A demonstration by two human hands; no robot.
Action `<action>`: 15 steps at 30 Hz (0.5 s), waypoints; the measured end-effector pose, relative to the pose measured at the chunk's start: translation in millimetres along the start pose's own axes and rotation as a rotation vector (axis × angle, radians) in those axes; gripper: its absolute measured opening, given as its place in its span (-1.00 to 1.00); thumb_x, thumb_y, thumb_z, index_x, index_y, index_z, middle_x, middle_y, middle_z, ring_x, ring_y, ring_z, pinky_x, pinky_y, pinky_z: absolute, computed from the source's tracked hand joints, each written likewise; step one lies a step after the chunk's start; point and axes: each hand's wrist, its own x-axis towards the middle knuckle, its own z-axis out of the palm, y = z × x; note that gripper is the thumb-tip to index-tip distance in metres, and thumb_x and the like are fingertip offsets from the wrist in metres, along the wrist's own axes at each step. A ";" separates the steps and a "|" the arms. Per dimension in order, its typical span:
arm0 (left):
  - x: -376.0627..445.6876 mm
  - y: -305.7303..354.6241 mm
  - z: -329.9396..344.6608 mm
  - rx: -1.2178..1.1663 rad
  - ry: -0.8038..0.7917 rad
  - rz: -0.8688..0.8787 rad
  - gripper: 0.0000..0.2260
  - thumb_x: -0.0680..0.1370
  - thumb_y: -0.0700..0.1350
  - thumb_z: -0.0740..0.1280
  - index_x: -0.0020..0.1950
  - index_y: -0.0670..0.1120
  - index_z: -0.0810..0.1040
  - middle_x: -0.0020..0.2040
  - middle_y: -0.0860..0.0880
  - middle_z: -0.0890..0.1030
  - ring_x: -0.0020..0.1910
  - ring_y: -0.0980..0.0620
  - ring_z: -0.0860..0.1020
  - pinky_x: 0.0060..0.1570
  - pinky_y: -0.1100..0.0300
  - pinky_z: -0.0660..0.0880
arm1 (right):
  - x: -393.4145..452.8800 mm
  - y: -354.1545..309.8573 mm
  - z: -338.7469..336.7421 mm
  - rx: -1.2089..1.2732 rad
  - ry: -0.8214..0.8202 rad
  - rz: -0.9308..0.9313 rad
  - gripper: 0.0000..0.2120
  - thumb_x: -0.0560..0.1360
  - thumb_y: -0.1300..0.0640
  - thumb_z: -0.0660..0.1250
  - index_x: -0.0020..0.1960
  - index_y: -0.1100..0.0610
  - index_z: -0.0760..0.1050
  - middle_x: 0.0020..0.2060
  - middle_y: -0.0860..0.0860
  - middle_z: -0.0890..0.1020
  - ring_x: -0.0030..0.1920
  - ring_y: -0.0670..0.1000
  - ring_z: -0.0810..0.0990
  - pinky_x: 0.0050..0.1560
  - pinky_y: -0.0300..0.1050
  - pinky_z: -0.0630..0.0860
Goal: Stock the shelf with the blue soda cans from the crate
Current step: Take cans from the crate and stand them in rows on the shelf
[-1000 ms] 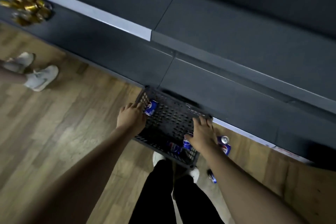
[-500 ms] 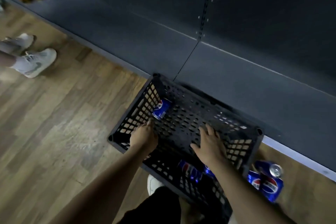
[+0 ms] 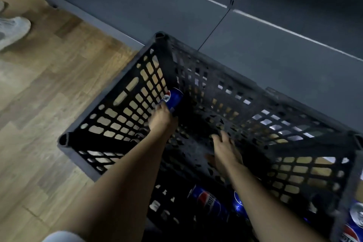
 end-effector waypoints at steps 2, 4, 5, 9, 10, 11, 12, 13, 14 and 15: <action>12.3 0.4 11.0 0.063 -0.004 0.022 -0.38 0.53 0.01 0.31 0.48 -0.09 0.11 0.40 -0.15 0.28 0.32 -0.17 0.32 0.21 -0.12 0.40 | 12.8 -0.1 2.4 -0.012 0.007 -0.008 -0.43 0.56 0.36 0.18 0.51 0.13 0.08 0.53 0.14 -0.04 0.48 0.21 0.09 0.34 0.03 0.29; 22.6 0.9 17.3 0.134 0.004 0.032 -0.25 0.48 0.04 0.38 0.51 -0.09 0.03 0.45 -0.15 0.19 0.38 -0.19 0.23 0.28 -0.13 0.34 | 25.3 -0.1 3.5 0.022 0.029 -0.007 -0.43 0.55 0.40 0.13 0.50 0.14 0.09 0.53 0.14 -0.04 0.48 0.21 0.08 0.36 0.04 0.26; 27.4 0.6 20.0 0.166 0.022 0.039 -0.21 0.46 0.07 0.40 0.52 -0.11 0.02 0.45 -0.16 0.19 0.38 -0.19 0.23 0.31 -0.10 0.31 | 32.7 -1.5 6.3 0.045 0.036 -0.013 -0.45 0.56 0.40 0.12 0.50 0.13 0.11 0.53 0.13 -0.04 0.48 0.21 0.07 0.36 0.05 0.26; 40.6 1.0 23.9 0.185 0.083 0.038 -0.14 0.42 0.11 0.44 0.52 -0.15 0.02 0.41 -0.19 0.23 0.35 -0.20 0.26 0.30 -0.04 0.27 | 47.9 -6.2 10.8 0.067 0.048 -0.080 -0.51 0.61 0.17 0.15 0.50 0.04 0.11 0.52 0.10 0.02 0.48 0.18 0.08 0.40 0.10 0.24; 43.2 1.4 24.8 0.203 0.092 0.030 -0.13 0.42 0.12 0.44 0.52 -0.15 0.01 0.41 -0.20 0.22 0.35 -0.21 0.26 0.30 -0.04 0.28 | 50.7 -7.8 8.6 0.057 0.053 -0.073 -0.49 0.61 0.18 0.16 0.51 0.06 0.09 0.52 0.11 0.01 0.48 0.19 0.07 0.39 0.11 0.25; 46.4 1.6 26.3 0.234 0.103 0.022 -0.12 0.41 0.14 0.43 0.52 -0.16 0.01 0.41 -0.20 0.22 0.34 -0.21 0.27 0.28 -0.03 0.29 | 53.6 -8.2 6.3 0.042 0.054 -0.055 -0.48 0.60 0.19 0.18 0.51 0.08 0.09 0.51 0.11 -0.02 0.48 0.21 0.06 0.38 0.11 0.26; 49.2 2.7 26.6 0.270 0.120 0.010 -0.11 0.41 0.17 0.43 0.52 -0.16 0.01 0.40 -0.21 0.23 0.34 -0.22 0.27 0.26 -0.03 0.30 | 56.7 -7.8 4.4 0.073 0.071 -0.027 -0.46 0.60 0.15 0.21 0.51 0.09 0.08 0.51 0.11 -0.03 0.47 0.21 0.06 0.37 0.12 0.27; 51.9 3.9 27.8 0.308 0.131 -0.004 -0.11 0.40 0.19 0.42 0.51 -0.17 0.02 0.40 -0.21 0.24 0.34 -0.22 0.28 0.24 -0.03 0.31 | 59.1 -7.7 2.3 0.096 0.078 -0.005 -0.46 0.60 0.11 0.23 0.50 0.09 0.08 0.51 0.11 -0.04 0.47 0.21 0.06 0.36 0.12 0.28; 53.9 6.2 28.2 0.345 0.142 -0.018 -0.10 0.40 0.22 0.41 0.51 -0.18 0.02 0.39 -0.21 0.24 0.34 -0.22 0.28 0.23 -0.04 0.32 | 62.3 -7.2 0.5 0.092 0.083 0.001 -0.47 0.60 0.10 0.23 0.49 0.09 0.09 0.51 0.10 -0.04 0.47 0.21 0.07 0.35 0.11 0.28; 55.5 9.2 29.2 0.371 0.148 -0.036 -0.10 0.40 0.24 0.40 0.50 -0.18 0.03 0.39 -0.22 0.25 0.34 -0.21 0.28 0.22 -0.04 0.31 | 65.7 -8.2 2.0 0.082 0.086 -0.004 -0.49 0.61 0.11 0.22 0.49 0.09 0.11 0.51 0.10 -0.03 0.46 0.21 0.08 0.34 0.11 0.28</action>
